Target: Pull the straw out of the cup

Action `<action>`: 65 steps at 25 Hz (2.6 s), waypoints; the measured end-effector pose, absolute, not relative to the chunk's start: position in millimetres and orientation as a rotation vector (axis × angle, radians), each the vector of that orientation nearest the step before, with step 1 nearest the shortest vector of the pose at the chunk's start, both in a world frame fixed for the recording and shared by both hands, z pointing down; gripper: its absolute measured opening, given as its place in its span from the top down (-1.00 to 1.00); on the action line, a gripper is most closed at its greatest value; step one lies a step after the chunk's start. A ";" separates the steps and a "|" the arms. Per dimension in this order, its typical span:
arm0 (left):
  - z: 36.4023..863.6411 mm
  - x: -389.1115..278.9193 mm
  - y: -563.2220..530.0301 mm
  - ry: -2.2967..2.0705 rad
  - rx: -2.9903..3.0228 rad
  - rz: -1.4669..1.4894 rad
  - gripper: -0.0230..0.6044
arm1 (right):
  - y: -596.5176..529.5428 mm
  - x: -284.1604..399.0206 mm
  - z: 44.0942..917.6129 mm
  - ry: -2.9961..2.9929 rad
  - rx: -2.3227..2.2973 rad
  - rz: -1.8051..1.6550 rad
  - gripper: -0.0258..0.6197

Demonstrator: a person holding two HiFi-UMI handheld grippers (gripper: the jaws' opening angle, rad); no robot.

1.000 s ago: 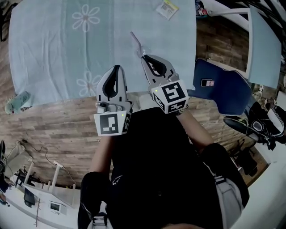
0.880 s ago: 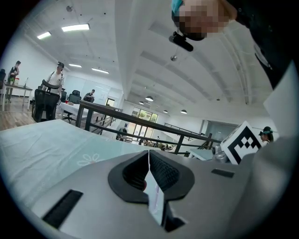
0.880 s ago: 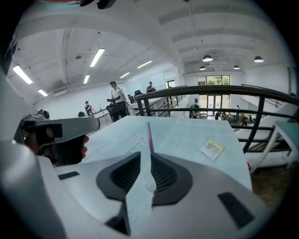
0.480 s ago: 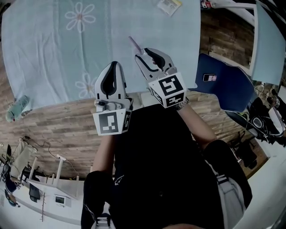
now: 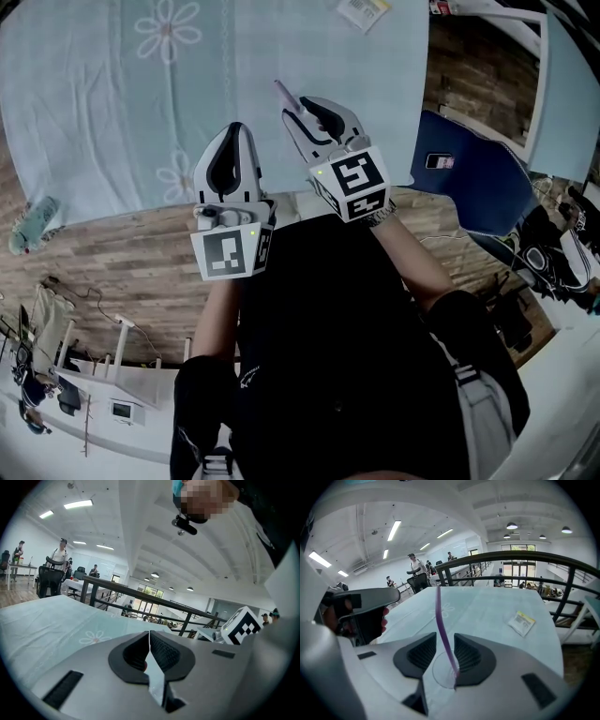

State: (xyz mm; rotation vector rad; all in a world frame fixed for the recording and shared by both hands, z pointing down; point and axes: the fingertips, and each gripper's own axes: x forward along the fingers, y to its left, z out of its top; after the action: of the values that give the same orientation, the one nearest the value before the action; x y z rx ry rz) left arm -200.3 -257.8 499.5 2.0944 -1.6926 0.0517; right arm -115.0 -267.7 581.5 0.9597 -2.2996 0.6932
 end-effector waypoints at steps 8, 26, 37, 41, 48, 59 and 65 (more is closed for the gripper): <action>495.9 -203.5 -258.0 -1.708 2.089 0.066 0.87 | -265.1 -116.1 581.5 -2.297 0.963 0.682 0.73; 484.1 -207.5 -239.4 -1.722 2.146 0.056 0.87 | -260.5 -109.6 559.9 -2.315 1.052 0.580 0.80; 469.1 -193.8 -213.5 -1.723 2.194 0.032 0.87 | -251.2 -94.7 527.2 -2.378 1.134 0.519 0.80; 459.3 -187.3 -202.1 -1.714 2.226 -0.012 0.87 | -242.8 -92.4 511.5 -2.406 1.169 0.498 0.80; 452.6 -179.8 -180.9 -1.707 2.269 -0.006 0.87 | -222.5 -88.5 496.0 -2.438 1.205 0.502 0.80; 441.9 -183.3 -149.4 -1.730 2.265 -0.009 0.87 | -187.6 -88.7 472.6 -2.474 1.230 0.476 0.80; 431.6 -184.6 -133.7 -1.758 2.275 -0.060 0.87 | -166.3 -96.5 459.8 -2.519 1.189 0.469 0.81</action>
State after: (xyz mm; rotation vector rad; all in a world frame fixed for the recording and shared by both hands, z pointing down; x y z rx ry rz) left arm -184.6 -133.7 431.6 2.2754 -1.7579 -0.0596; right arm -96.5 -166.3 459.8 1.1891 -2.5194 0.4688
